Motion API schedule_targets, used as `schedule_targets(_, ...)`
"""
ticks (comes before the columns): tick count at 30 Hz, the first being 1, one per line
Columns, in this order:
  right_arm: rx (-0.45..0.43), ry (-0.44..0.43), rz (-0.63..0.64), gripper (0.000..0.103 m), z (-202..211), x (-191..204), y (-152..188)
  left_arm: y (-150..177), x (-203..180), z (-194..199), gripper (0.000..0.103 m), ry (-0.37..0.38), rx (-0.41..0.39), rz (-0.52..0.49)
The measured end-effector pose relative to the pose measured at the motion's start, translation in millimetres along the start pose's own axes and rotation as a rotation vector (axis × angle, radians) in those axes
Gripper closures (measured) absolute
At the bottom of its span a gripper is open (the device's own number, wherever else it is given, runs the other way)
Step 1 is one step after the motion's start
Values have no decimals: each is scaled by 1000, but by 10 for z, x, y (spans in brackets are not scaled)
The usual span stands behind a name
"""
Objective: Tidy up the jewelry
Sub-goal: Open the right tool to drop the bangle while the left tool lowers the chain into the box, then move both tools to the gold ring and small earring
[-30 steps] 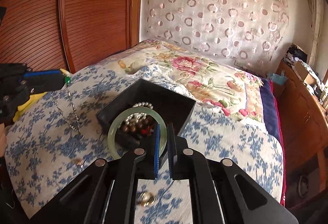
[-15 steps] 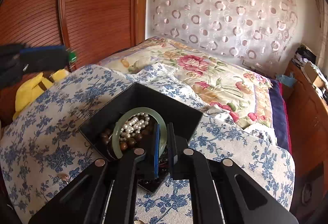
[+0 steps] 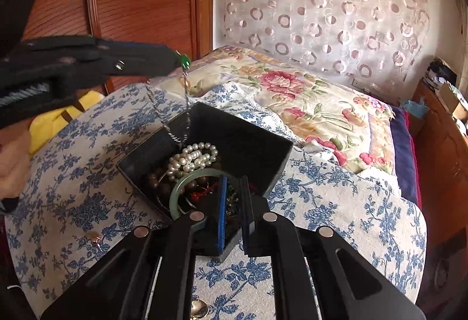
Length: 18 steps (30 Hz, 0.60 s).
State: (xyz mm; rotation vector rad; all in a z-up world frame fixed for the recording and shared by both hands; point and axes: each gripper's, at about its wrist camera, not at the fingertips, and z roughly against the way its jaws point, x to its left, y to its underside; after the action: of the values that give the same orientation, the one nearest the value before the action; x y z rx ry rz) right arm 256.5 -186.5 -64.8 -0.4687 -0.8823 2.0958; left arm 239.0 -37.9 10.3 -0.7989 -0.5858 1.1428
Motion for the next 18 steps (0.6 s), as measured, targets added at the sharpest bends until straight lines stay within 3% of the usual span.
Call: schedule_targets(18, -15, 69, -60, 93, 211, -200, 193, -55, -108, -258, 97, 17, 22, -6)
